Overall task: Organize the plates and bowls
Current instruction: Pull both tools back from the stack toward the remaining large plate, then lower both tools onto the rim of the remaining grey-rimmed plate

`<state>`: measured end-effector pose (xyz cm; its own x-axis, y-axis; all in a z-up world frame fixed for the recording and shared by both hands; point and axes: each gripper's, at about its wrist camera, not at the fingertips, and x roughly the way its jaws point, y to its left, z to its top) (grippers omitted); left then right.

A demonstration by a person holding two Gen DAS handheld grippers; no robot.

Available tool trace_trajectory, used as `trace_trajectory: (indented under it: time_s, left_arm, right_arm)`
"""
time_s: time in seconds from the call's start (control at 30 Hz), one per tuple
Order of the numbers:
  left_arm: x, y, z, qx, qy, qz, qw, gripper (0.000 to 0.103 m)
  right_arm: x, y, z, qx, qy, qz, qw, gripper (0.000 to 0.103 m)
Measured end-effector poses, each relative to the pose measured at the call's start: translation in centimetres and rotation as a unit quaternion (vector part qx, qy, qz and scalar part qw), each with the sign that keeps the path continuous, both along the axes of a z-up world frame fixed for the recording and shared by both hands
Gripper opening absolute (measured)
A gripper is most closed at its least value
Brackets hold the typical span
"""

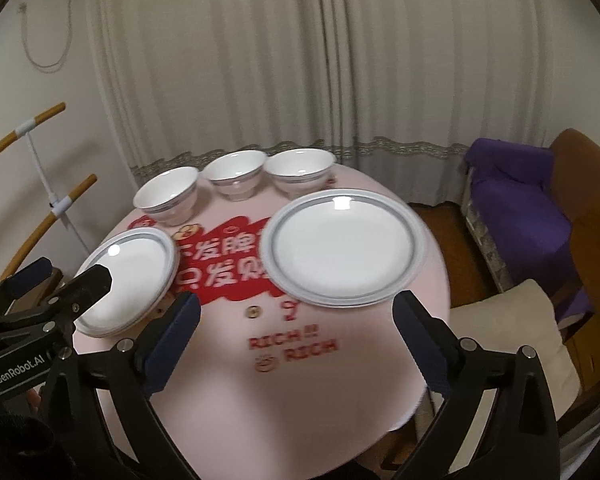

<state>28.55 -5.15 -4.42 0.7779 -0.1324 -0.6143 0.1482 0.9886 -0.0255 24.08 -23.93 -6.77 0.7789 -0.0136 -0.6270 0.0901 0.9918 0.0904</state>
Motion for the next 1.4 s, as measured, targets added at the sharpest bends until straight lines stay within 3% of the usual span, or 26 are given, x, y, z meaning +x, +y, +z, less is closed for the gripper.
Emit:
trace_trajectory:
  time_s: [0.63,1.4]
  left_arm:
    - [2.8,-4.3,-0.1,0.014,-0.012,0.001,0.9998,0.102]
    - [14.7,-11.7,-6.9,0.046,0.04,0.008,0.9981,0.1]
  right_arm:
    - [0.6,-4.2,1.2,0.005,-0.02,-0.008,1.0,0.101]
    - [8.3,-10.5,-3.9,0.017,0.023,-0.049,0.998,0.101]
